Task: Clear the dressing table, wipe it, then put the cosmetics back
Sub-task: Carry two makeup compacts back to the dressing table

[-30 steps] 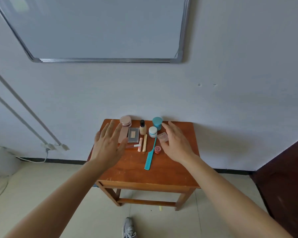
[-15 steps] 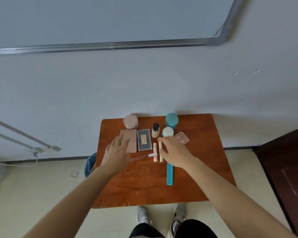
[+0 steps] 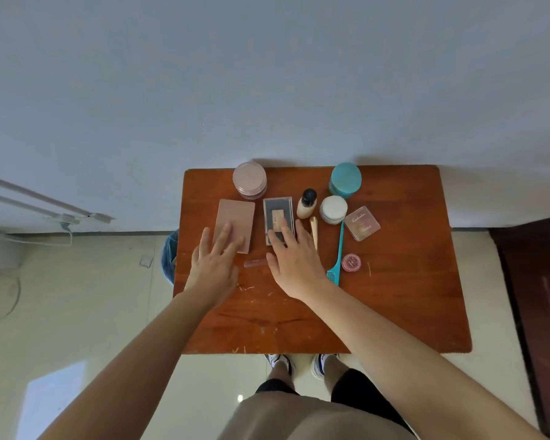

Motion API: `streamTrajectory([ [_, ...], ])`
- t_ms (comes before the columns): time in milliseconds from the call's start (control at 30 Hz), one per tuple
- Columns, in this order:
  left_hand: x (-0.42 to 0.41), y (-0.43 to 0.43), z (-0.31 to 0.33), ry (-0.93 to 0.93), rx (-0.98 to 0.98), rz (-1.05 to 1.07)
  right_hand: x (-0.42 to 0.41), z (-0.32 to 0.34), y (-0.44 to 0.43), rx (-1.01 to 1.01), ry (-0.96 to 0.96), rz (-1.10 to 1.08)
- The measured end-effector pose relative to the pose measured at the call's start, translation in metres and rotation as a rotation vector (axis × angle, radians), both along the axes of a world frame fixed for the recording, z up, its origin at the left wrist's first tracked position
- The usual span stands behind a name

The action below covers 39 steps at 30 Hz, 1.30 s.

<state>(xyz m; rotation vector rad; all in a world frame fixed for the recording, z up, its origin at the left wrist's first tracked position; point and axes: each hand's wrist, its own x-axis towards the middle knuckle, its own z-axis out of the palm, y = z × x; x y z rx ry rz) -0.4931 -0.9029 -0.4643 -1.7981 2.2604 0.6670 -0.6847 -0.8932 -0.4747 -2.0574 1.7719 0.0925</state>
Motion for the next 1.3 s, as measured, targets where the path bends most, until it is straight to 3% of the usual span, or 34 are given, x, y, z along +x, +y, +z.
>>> streamTrajectory([
  [300,0.01,-0.01,-0.01,0.104,-0.119,0.173,0.016,-0.005,-0.009,-0.181,-0.023,-0.108],
  [533,0.002,-0.014,-0.02,0.117,-0.1,0.361,0.024,-0.005,-0.017,-0.128,-0.098,-0.202],
  [667,0.005,-0.009,-0.015,0.196,-0.055,0.51,0.021,0.0,-0.016,-0.1,-0.253,-0.261],
  [967,0.004,-0.004,0.043,0.302,-0.288,0.384,-0.017,0.051,-0.001,-0.22,-0.45,-0.237],
  [1300,-0.021,0.008,0.096,0.355,-0.394,0.305,-0.064,0.087,0.046,-0.25,-0.426,-0.365],
])
